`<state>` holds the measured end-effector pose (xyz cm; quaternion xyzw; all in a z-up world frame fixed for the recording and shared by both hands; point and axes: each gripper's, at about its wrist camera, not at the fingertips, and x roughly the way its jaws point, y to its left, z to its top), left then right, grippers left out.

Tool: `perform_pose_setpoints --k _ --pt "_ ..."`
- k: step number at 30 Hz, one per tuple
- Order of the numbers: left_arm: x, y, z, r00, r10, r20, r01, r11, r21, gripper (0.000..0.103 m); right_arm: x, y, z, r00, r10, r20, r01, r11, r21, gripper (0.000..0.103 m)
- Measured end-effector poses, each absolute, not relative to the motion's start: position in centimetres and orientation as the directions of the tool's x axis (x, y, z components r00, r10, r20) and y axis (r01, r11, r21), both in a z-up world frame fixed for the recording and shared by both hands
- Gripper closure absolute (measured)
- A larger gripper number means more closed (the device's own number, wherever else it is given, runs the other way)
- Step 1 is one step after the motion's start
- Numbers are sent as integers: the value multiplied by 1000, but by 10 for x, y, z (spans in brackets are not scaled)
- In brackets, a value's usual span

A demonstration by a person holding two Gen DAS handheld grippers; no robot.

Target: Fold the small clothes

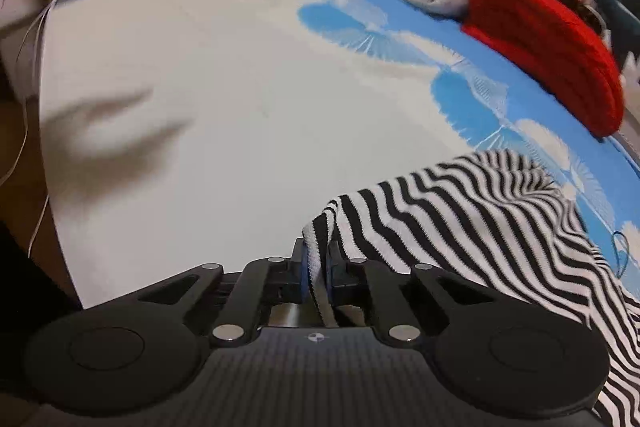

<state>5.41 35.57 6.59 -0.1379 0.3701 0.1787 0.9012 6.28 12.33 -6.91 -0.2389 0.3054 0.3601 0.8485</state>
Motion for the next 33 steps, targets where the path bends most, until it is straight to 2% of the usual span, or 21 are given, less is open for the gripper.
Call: perform_pose_setpoints --k 4,7,10,14,17,19,22,24,27,29,33 --pt "44 371 65 663 215 -717 -470 865 -175 48 45 132 -48 601 495 -627 -741 640 -205 95" --pt "39 377 66 665 194 -722 -509 824 -248 49 32 137 -28 574 567 -590 -766 627 -143 96" --pt "36 369 73 683 195 -704 -516 811 -275 49 31 128 -1 536 651 -537 -749 660 52 96" --pt "40 338 81 702 210 -681 -477 849 -229 48 48 71 34 597 674 -436 -610 734 300 96" --pt "47 310 83 708 212 -674 -434 883 -179 48 64 -8 50 675 642 -363 -494 759 425 96" --pt "55 294 81 712 199 -674 -408 897 -167 48 71 -79 47 742 574 -347 -361 778 515 96" --pt "70 273 78 713 167 -681 -382 907 -178 48 72 -176 25 817 415 -400 -127 806 578 96" --pt "81 258 74 712 142 -688 -360 914 -184 48 69 -229 4 819 258 -512 68 844 533 97" --pt "100 230 67 702 109 -704 -316 934 -170 48 73 -287 -29 665 37 -746 398 827 396 96" --pt "111 211 62 695 84 -714 -278 947 -160 48 73 -318 -46 603 67 -795 481 764 430 93" --pt "130 175 49 677 32 -735 -179 976 -122 48 79 -345 -33 626 79 -776 438 787 434 90"
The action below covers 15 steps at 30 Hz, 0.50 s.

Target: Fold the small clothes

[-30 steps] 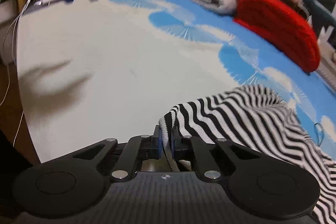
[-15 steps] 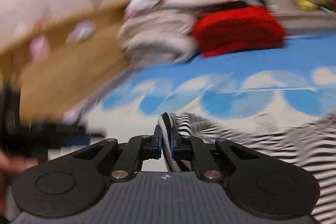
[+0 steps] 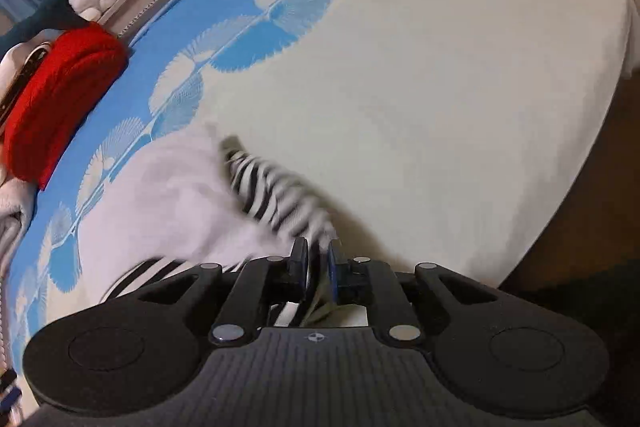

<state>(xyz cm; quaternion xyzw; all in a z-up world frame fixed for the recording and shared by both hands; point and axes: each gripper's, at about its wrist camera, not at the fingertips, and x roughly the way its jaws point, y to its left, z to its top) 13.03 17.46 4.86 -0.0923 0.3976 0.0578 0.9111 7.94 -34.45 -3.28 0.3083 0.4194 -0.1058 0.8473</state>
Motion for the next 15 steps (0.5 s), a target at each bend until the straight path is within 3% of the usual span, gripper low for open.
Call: perform_pose_setpoints --k 2,6,9,11,15 --pt "137 156 43 668 12 -744 -129 987 -100 48 93 -353 -19 656 117 -746 363 818 447 80" --pt "147 129 31 650 -21 -759 -58 995 -77 48 136 -356 8 673 257 -694 124 885 448 76" --pt "150 120 25 644 -30 -764 -38 997 -72 48 168 -349 11 624 375 -685 -18 884 467 66" --pt "151 116 24 642 -45 -765 -25 996 -80 48 193 -345 -5 566 448 -692 -35 851 523 51" --pt "149 110 23 637 -111 -763 13 991 -133 48 231 -341 -51 484 548 -682 68 754 653 48"
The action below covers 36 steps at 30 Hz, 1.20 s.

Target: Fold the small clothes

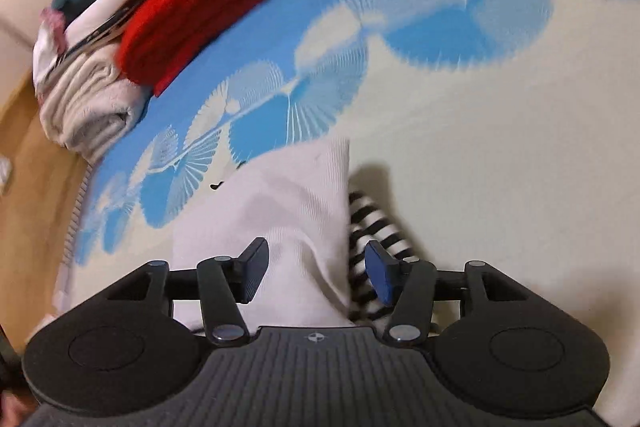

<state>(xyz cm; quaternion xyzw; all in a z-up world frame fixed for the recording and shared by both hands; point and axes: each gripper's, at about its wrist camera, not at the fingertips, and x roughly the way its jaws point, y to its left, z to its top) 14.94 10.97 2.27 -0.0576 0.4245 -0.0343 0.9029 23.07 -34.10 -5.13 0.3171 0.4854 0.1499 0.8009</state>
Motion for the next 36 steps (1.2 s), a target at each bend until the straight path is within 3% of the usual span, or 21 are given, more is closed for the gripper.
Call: perform_pose_setpoints --k 4,6,7,11,13,17,21,22,24,26,28,34,36 --pt "150 94 19 621 -200 -758 71 977 -200 42 246 -337 -75 444 585 -678 128 708 695 49" --pt "152 81 15 597 -246 -764 101 967 -232 35 248 -336 -79 453 592 -667 129 697 706 68" --pt "154 74 11 576 -270 -771 117 961 -249 29 249 -337 -81 470 581 -665 144 692 707 95" --pt "157 44 -4 502 -349 -791 205 937 -283 21 236 -352 -49 649 588 -483 71 586 807 97" --pt "158 30 -13 476 -352 -806 239 934 -267 21 233 -357 -41 687 542 -485 38 639 768 97" --pt "164 14 -38 396 -318 -862 238 942 -238 18 250 -356 -80 546 389 -742 228 783 579 97" --pt "167 11 -70 319 -140 -937 200 977 -78 12 252 -337 -84 496 419 -760 174 810 560 91" --pt "168 11 -69 324 -148 -934 202 976 -84 12 249 -332 -79 503 414 -759 151 822 549 80" --pt "168 12 -64 347 -167 -923 214 972 -95 13 241 -330 -69 533 408 -742 118 832 542 70" --pt "166 15 -60 364 -175 -915 223 970 -97 13 233 -342 -63 550 434 -714 103 813 574 46" --pt "165 18 -55 382 -197 -903 223 968 -117 13 229 -349 -61 542 473 -695 87 791 605 40" --pt "174 29 -39 433 -242 -868 162 968 -189 13 203 -343 -67 414 529 -741 -82 832 548 40" --pt "171 29 -33 444 -255 -859 141 966 -214 13 193 -340 -70 378 541 -751 -132 835 535 53"
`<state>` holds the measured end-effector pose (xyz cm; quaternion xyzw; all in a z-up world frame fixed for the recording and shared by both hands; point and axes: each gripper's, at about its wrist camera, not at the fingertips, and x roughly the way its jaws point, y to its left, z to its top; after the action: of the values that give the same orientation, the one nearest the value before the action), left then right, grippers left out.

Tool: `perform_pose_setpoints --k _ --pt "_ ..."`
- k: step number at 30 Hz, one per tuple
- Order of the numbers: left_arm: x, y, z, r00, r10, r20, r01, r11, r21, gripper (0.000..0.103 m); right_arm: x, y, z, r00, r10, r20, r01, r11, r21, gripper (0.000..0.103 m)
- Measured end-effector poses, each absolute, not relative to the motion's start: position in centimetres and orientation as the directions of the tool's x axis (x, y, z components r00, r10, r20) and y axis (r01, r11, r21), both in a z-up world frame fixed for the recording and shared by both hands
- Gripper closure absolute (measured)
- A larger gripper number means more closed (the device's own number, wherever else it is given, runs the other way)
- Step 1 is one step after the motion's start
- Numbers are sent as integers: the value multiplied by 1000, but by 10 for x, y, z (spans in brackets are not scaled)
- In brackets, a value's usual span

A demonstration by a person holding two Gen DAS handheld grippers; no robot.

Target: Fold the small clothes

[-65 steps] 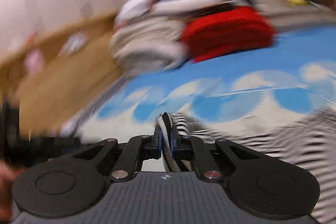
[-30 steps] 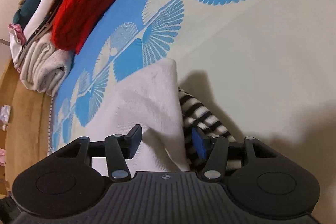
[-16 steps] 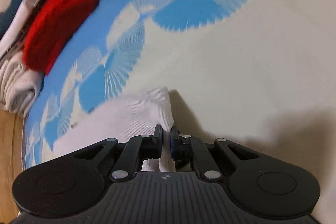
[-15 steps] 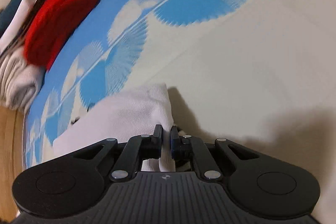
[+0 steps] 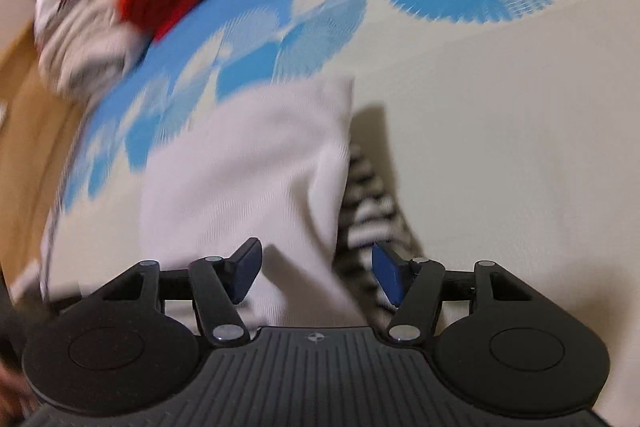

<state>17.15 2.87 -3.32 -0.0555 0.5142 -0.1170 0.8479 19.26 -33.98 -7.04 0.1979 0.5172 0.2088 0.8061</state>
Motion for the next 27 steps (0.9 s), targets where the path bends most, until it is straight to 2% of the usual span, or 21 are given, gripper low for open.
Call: perform_pose_setpoints --k 1,2,6,7,10,11,13,16,19,20,22,24,25,27 --pt "172 29 -32 450 -265 -853 133 964 -229 13 189 -340 -73 358 551 -754 -143 830 538 87" --pt "172 28 -30 453 -274 -848 131 962 -241 13 185 -343 -73 345 556 -756 -149 828 541 101" --pt "167 19 -33 432 -295 -852 146 955 -257 13 169 -374 -58 419 574 -703 -139 806 576 102" --pt "168 14 -38 408 -281 -869 154 959 -238 13 166 -379 -60 422 541 -727 -124 829 545 103" --pt "169 3 -60 321 -171 -932 169 978 -121 12 157 -354 -77 339 408 -847 -226 910 348 103" --pt "170 1 -62 317 -154 -936 166 980 -105 12 156 -350 -80 326 398 -857 -234 913 335 103" --pt "170 3 -56 342 -170 -924 160 980 -121 13 159 -352 -76 344 419 -840 -204 907 369 102" --pt "169 13 -41 385 -272 -882 142 962 -235 13 162 -363 -58 428 470 -772 -161 880 447 96" --pt "166 14 -39 374 -304 -876 171 951 -257 13 161 -365 -54 414 561 -717 -232 827 513 96" --pt "166 8 -44 344 -278 -897 183 957 -226 13 161 -359 -59 370 568 -735 -270 823 500 95" --pt "165 1 -66 241 -175 -954 214 969 -124 9 160 -343 -82 236 479 -846 -329 858 394 95" --pt "167 2 -70 219 -177 -960 208 969 -132 9 154 -331 -99 180 343 -922 -398 883 250 93" --pt "170 4 -65 233 -196 -952 203 968 -150 9 154 -330 -95 192 333 -923 -411 882 232 87" --pt "175 15 -52 293 -244 -925 155 966 -206 9 162 -344 -83 234 400 -886 -332 890 314 87"
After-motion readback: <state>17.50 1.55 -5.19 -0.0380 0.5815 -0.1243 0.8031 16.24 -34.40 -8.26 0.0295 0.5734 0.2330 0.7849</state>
